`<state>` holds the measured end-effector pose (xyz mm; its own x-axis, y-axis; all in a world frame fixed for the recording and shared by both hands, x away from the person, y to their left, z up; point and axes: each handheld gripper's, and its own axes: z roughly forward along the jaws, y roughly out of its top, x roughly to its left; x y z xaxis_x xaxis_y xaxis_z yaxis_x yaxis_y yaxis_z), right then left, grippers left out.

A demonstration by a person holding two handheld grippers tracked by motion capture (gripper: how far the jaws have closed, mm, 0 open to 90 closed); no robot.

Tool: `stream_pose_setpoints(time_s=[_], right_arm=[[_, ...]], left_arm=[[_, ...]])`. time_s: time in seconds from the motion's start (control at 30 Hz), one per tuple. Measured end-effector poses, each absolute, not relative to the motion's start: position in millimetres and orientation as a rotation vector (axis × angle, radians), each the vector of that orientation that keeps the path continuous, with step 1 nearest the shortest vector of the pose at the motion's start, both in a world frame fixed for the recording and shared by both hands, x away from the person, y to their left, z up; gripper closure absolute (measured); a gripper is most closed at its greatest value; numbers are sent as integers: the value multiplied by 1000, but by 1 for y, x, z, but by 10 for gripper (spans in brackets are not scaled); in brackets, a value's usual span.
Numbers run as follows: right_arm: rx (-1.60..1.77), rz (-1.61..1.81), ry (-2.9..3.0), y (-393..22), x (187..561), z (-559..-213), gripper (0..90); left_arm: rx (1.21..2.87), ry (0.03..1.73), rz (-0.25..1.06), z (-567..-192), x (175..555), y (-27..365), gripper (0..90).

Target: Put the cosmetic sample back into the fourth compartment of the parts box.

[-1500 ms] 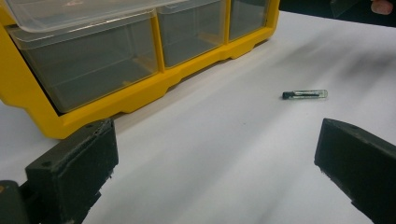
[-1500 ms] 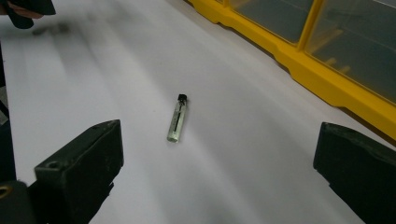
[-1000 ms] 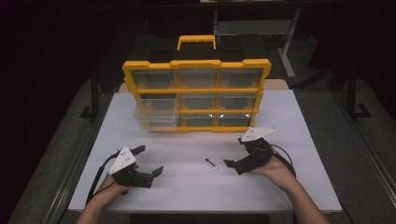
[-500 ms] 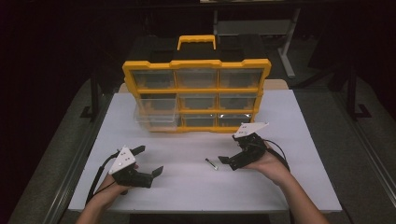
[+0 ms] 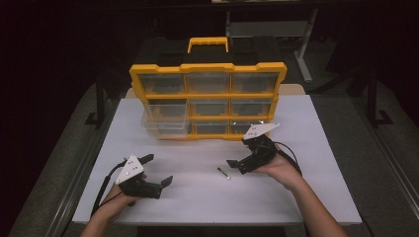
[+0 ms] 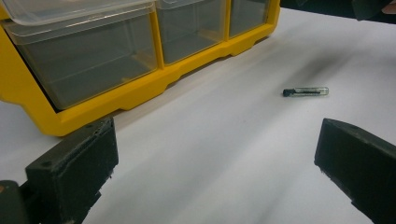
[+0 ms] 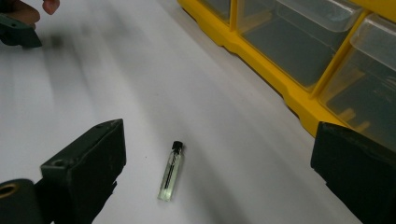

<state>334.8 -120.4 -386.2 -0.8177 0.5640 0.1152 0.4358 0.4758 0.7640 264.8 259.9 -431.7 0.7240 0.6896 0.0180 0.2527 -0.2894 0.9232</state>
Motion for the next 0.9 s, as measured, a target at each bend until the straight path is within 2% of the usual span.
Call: stream_pose_setpoints(time_s=[0.9], right_arm=[[847, 1208, 2642, -97, 345, -387, 45]], left_arm=[[1862, 715, 516, -429, 264, 260, 0]])
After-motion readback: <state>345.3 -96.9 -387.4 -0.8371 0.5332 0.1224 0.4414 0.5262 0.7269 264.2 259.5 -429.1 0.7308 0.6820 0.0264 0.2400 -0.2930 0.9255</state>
